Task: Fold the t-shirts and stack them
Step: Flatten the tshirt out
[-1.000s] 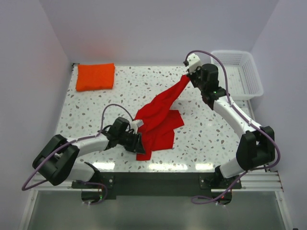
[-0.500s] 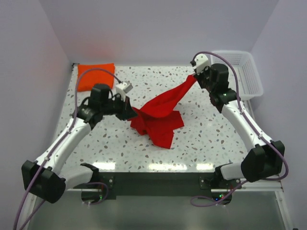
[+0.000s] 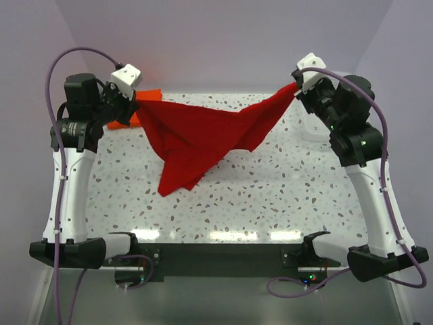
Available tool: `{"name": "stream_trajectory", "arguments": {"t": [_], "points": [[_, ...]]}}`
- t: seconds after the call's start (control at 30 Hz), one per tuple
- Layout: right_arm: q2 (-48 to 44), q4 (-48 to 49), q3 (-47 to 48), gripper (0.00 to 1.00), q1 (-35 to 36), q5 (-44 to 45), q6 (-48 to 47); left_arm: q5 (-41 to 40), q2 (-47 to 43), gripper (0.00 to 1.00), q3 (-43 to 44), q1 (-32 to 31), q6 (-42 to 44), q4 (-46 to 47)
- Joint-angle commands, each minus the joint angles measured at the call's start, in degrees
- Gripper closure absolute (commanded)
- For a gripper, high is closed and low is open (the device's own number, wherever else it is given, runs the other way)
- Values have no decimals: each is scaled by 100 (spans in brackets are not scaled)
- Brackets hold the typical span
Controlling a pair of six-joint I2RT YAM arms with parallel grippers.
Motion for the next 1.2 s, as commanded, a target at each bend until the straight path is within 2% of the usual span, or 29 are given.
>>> {"name": "stream_trajectory", "arguments": {"t": [0.0,0.13,0.17,0.23,0.3,0.33,0.37,0.4,0.43,0.47,0.53,0.57,0.6,0.63,0.67,0.73,0.83,0.93,1.0,1.1,1.13,1.17], "points": [[212,12,750,100,-4,230,-62,-575,115,100,712,33,481,352],[739,476,1138,100,-13,345,-245,-690,738,100,1266,60,438,624],[862,869,1130,100,-13,432,-307,-742,871,100,1380,60,446,816],[1389,1598,1138,100,-30,564,-483,-856,1404,100,1538,86,516,1098],[1924,1953,1567,100,-100,696,-501,-874,1854,100,2021,113,473,1625],[2553,2120,1813,100,-179,749,-449,-874,2465,100,2336,243,386,1740],[2882,2391,2468,100,-215,784,-422,-874,2802,100,3166,270,324,1880],[3207,2472,2910,100,-267,897,-387,-866,3162,100,3618,306,271,1942],[3993,2508,3401,100,-337,942,-283,-874,3792,100,4066,315,192,2039],[4358,2534,4529,100,-382,1073,-238,-883,4068,100,4741,350,113,2457],[5436,2569,5721,100,-434,1109,-194,-831,4492,100,5019,367,-221,3178],[5677,2709,6475,100,-444,1118,-220,-874,4510,100,4863,359,-370,4166],[5784,2910,6587,100,-452,1109,-263,-883,4502,100,4757,367,-745,4645],[5777,3313,6501,100,-444,1118,-325,-892,4528,100,4713,359,-862,5111],[5498,4195,5952,100,-452,1109,-325,-988,4546,100,4773,350,-976,5664],[5172,5244,5413,100,-496,1040,-273,-1242,4511,100,4791,402,-1389,6403],[5038,5539,5550,100,-593,1240,60,-1340,4318,100,4608,604,-1865,7178],[4994,5724,5613,100,-716,1242,237,-1227,4212,100,4502,754,-1883,7348],[4829,5839,5166,100,-734,1101,237,-928,4151,100,4248,859,-2100,7322],[4451,6189,3894,100,-751,820,89,-375,3852,100,3222,903,-2015,7383],[4336,6452,3498,100,-751,750,-8,-269,3756,100,2522,895,-2023,7505],[4222,6567,2685,100,-751,575,-105,-68,3676,100,2219,895,-2041,7515]]}}
